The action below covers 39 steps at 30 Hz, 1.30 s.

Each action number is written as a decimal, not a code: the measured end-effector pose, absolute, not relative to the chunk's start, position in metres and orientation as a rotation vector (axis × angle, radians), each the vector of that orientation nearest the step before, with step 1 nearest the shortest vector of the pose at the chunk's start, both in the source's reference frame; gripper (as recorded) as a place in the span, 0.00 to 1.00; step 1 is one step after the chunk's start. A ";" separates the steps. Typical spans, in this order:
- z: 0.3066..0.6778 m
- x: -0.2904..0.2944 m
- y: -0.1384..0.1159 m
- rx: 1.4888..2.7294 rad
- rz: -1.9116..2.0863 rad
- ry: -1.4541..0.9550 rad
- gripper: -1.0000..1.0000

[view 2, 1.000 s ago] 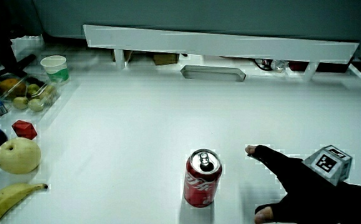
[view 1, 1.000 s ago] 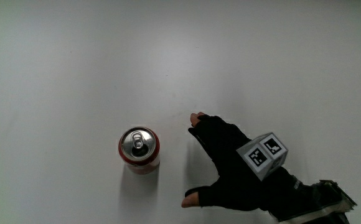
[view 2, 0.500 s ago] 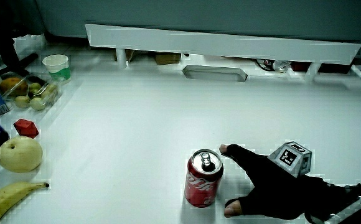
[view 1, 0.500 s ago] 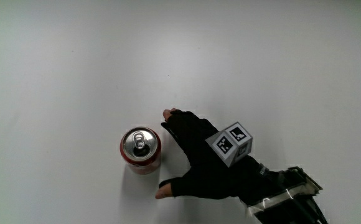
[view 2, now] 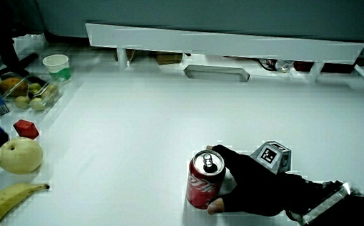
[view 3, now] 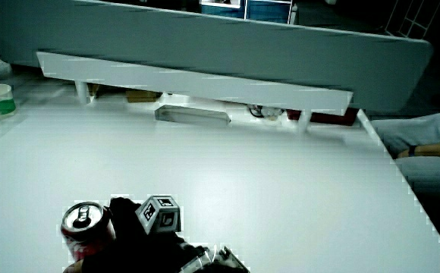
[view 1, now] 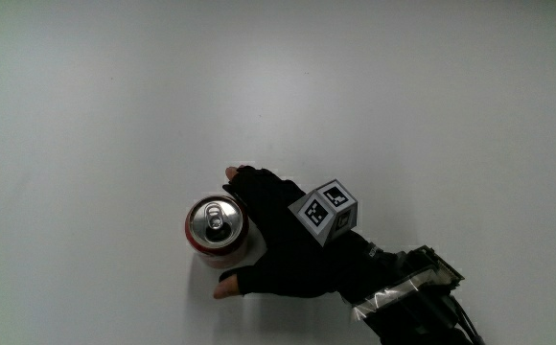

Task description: Pick cola

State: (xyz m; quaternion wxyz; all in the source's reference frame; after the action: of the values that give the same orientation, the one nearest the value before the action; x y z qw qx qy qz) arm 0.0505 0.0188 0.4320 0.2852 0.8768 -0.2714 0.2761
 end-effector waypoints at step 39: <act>0.397 0.071 0.002 2.547 0.986 -0.705 1.00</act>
State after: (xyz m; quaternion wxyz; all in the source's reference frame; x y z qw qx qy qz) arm 0.0710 0.0018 0.3965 0.1596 0.8914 -0.2468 0.3449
